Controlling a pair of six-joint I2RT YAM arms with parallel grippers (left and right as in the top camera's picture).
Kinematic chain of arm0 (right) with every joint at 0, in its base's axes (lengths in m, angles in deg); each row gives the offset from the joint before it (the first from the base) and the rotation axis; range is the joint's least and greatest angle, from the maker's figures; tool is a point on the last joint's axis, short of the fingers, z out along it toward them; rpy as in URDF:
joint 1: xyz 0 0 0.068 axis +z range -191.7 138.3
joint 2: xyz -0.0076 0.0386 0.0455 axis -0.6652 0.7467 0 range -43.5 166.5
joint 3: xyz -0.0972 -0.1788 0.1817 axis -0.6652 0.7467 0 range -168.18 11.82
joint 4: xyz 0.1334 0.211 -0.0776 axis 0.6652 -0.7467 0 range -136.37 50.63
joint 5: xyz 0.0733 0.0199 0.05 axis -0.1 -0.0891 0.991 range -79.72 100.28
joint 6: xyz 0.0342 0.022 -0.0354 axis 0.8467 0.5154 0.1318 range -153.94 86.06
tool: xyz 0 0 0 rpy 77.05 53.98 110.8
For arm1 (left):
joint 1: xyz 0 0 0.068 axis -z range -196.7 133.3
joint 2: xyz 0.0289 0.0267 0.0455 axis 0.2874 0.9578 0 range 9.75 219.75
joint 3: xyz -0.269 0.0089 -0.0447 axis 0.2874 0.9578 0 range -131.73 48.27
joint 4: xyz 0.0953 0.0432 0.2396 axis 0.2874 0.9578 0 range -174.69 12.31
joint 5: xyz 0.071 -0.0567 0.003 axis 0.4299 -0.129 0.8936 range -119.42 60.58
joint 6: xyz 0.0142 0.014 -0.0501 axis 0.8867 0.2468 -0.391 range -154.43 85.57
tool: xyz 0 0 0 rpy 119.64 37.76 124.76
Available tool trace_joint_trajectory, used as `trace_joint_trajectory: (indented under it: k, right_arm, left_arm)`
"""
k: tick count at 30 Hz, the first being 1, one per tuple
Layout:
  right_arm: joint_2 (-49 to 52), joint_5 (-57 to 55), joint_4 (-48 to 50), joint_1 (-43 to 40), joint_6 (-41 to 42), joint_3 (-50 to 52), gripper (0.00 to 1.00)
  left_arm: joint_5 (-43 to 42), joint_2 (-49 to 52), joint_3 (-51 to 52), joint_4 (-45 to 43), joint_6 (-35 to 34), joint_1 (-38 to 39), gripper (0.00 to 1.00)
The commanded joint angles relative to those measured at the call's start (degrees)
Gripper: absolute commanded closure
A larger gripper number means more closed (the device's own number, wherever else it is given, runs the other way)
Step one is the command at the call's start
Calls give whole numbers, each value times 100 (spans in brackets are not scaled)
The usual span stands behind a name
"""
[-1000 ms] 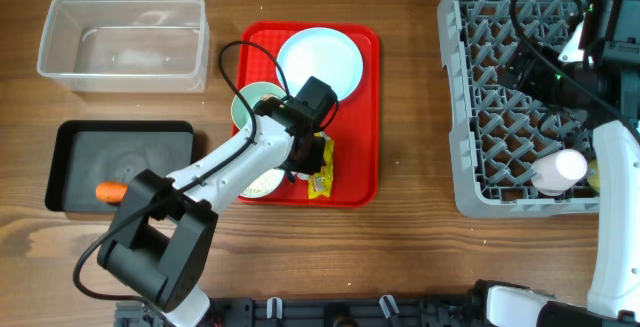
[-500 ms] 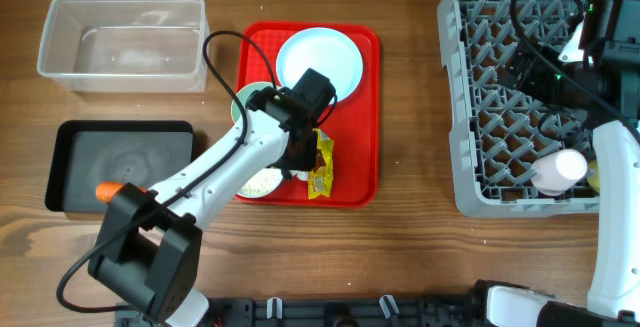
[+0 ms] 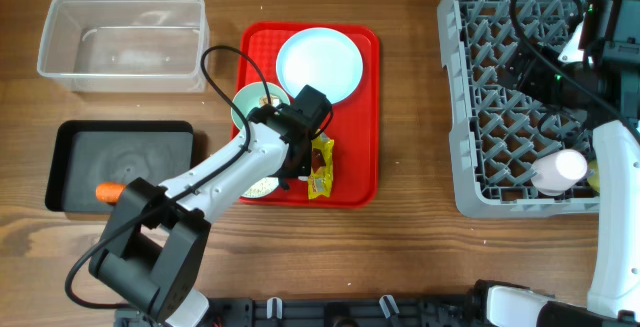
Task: Sort waste into correct bins and load items into the dishwasher rack
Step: 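Grasp the light-blue bowl of rice with the left gripper, then tip the rice bowl over the black tray to dump the rice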
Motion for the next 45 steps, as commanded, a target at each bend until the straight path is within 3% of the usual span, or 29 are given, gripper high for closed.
trace_joint_trajectory:
  k: [1,7,15,20,25,37,45]
  right_arm:
    - [48,-247,-28,-20,-13,50,1]
    - [48,-245,-26,-17,-11,50,1]
    - [48,-245,-24,-17,-2,50,1]
    - [48,-247,-22,-17,-13,50,0]
    - [48,-313,-2,-20,-17,50,1]
    - [48,-374,-4,-17,-11,50,0]
    - [48,-372,-20,-17,2,50,1]
  left_arm:
    - [140,127,260,-76,-39,-11,83]
    - [136,127,219,-81,-37,-11,96]
    - [131,20,-1084,876,-39,-94,96]
    - [-192,-313,-1403,1453,-321,-686,96]
    - [-1250,-542,-1403,1711,-223,-2247,96]
    - [-5431,-422,-673,1038,2625,-6275,96]
    - [-7753,-48,103,835,4103,-7694,96]
